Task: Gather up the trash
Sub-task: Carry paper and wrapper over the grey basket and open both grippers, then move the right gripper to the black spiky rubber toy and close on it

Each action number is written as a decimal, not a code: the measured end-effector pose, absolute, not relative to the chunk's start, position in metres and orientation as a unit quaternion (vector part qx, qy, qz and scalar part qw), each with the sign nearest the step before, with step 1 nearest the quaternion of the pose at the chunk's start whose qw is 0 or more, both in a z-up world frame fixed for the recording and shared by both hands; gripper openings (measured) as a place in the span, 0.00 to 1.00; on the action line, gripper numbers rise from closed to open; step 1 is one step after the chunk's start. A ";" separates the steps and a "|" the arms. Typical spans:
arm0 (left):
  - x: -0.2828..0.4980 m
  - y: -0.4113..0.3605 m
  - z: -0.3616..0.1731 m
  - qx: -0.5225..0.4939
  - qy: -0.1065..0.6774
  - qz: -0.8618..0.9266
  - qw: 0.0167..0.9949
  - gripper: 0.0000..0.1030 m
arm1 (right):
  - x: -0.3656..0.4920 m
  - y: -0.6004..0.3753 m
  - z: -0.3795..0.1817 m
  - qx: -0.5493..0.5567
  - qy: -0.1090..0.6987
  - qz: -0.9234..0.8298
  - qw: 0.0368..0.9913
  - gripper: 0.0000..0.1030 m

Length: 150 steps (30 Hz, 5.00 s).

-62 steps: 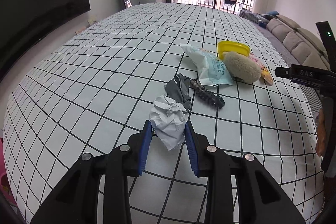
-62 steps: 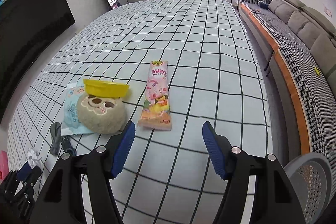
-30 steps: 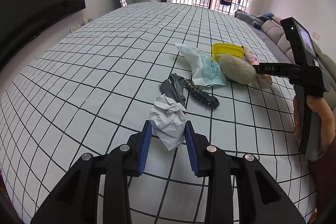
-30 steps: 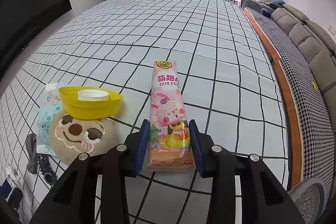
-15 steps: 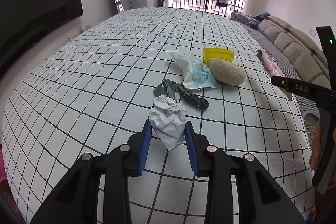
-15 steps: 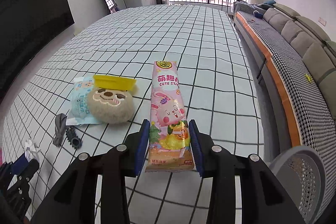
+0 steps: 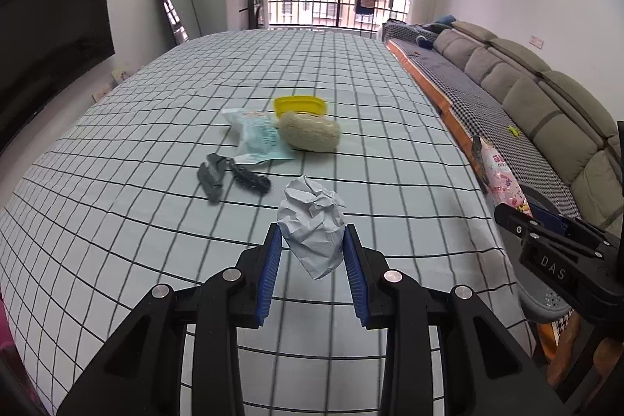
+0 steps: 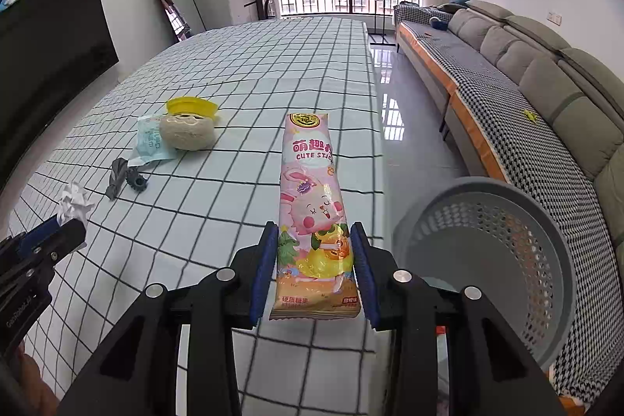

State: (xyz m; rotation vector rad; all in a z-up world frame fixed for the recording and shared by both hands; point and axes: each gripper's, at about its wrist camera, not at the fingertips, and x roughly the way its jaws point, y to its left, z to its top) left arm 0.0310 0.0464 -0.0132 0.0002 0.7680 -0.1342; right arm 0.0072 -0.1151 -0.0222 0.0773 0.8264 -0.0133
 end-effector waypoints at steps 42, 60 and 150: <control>0.045 -0.228 -0.066 0.114 0.446 -0.194 0.866 0.49 | -0.057 -0.338 -0.088 0.156 0.425 -0.090 0.887 0.41; 0.042 -0.226 -0.062 0.110 0.436 -0.188 0.873 0.74 | -0.064 -0.342 -0.084 0.168 0.412 -0.091 0.891 0.54; 0.104 0.211 -0.058 -0.079 0.404 0.099 0.906 0.91 | 0.157 0.107 -0.075 -0.107 0.470 0.197 0.854 0.55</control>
